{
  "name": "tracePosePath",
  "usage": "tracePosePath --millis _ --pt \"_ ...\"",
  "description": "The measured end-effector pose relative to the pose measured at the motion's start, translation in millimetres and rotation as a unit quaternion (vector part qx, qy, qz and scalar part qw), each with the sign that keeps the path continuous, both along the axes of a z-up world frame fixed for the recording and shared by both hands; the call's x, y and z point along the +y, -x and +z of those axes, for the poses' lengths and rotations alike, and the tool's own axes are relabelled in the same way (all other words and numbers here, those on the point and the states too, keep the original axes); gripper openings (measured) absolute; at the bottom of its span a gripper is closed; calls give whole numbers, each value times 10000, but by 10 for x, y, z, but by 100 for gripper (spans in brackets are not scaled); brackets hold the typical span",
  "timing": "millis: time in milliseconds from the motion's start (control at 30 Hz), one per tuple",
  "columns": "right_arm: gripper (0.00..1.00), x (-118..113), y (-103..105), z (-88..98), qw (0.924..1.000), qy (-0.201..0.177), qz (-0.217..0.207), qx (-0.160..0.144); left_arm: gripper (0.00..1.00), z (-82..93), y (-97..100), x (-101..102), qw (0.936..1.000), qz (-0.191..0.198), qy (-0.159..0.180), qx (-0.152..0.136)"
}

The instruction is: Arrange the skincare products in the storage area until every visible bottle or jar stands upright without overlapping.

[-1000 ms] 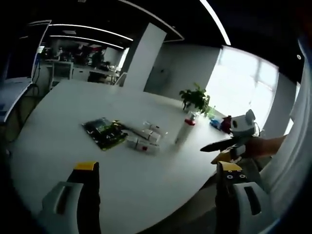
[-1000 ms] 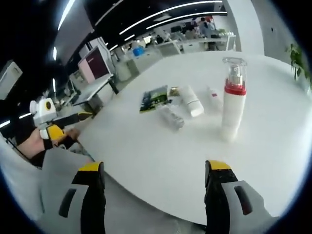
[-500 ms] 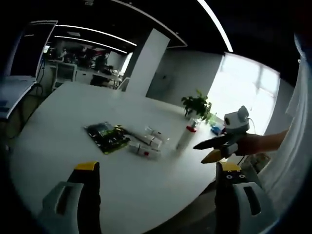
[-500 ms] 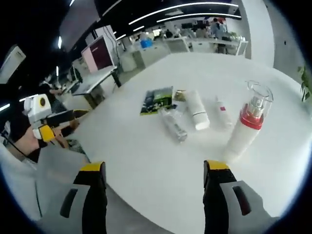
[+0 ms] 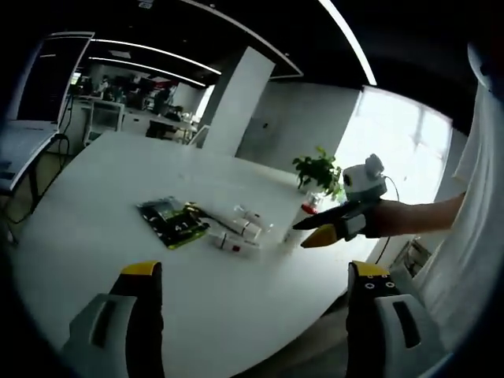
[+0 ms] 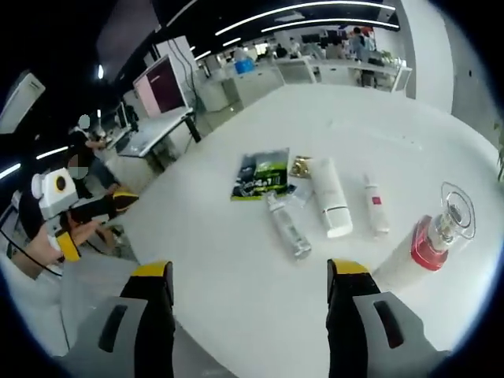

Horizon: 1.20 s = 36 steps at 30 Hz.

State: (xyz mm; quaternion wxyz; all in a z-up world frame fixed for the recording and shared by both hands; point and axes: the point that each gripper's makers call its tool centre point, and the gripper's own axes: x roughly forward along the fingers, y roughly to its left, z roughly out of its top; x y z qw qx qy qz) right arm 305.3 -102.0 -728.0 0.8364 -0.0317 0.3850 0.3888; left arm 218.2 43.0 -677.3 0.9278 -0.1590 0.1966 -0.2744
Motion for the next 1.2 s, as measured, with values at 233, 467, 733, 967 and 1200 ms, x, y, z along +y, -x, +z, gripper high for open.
tracePosePath --millis 233,467,733,967,1200 --pt "78 82 -118 19 9995 246 213 64 89 -10 -4 6 10000 10 39 41" --pt "77 158 -289 7 9985 466 294 36 89 2 -18 15 9999 38 118 29" --pt "76 269 -424 11 9975 591 388 75 89 -25 -35 68 9997 118 191 56" --pt "76 342 -645 -101 9966 692 370 233 87 -37 -37 32 9996 80 249 116" --pt "76 373 -789 -173 9959 782 339 300 86 -103 -28 42 9995 -10 227 227"
